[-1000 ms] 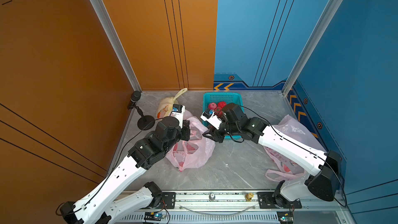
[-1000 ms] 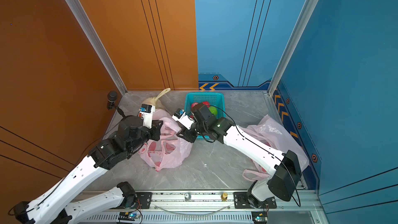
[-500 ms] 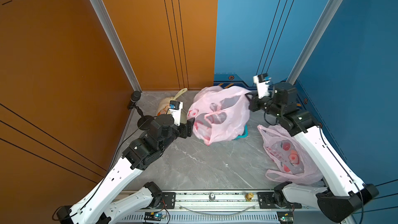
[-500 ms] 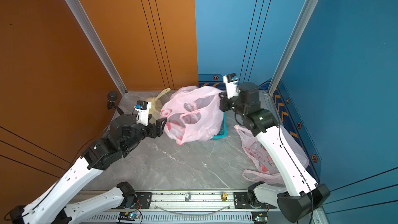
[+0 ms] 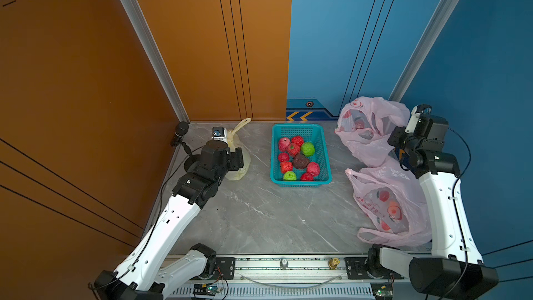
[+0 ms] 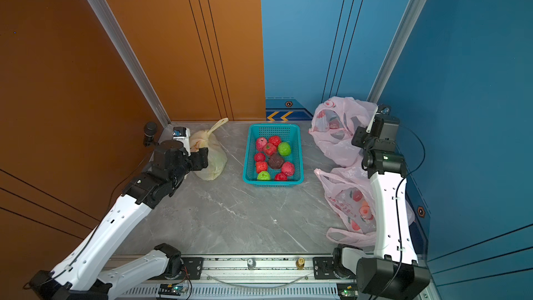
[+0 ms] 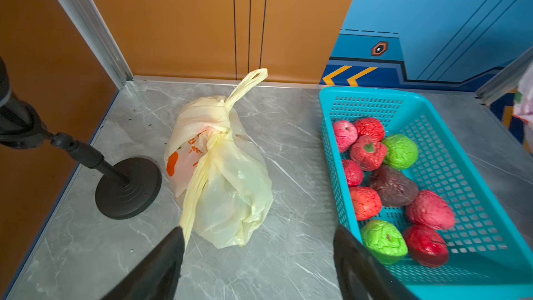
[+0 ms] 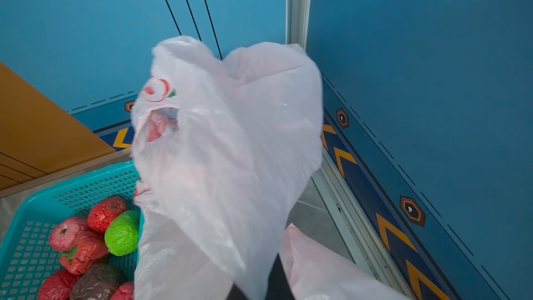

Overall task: Untie the knot of a plastic bag & take out the apple
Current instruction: Place the plastic bag at the center of the board.

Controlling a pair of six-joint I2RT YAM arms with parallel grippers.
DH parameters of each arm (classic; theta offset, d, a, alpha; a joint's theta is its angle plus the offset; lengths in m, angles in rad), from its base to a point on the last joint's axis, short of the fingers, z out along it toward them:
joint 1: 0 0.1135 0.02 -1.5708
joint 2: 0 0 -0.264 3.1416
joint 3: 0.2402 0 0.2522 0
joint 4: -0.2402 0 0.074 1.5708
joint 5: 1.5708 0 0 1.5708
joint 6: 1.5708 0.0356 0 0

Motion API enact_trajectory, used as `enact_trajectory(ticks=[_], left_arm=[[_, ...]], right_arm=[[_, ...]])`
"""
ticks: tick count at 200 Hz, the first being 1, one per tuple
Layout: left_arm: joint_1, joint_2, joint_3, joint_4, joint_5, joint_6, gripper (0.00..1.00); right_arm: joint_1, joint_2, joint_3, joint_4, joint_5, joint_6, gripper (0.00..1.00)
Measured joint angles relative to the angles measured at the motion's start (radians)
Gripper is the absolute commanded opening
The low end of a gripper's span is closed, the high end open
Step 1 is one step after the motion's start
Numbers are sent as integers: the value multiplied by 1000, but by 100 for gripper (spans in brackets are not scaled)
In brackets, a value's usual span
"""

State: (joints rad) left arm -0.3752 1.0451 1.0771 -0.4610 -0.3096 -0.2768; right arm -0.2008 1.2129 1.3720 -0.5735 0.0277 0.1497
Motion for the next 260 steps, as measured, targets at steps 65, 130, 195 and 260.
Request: enact_trajectory(ticks=[65, 130, 195, 260], left_arm=[[80, 66, -37, 74, 72, -16, 77], [103, 89, -82, 100, 90, -15, 79], [188, 154, -96, 126, 102, -15, 83], [205, 346, -92, 225, 88, -14, 81]], right_arm=[[12, -125, -117, 262, -426, 120, 0], [-10, -154, -128, 636, -483, 372, 0], [-11, -141, -63, 325, -237, 245, 0], [-14, -2, -159, 109, -140, 123, 0]])
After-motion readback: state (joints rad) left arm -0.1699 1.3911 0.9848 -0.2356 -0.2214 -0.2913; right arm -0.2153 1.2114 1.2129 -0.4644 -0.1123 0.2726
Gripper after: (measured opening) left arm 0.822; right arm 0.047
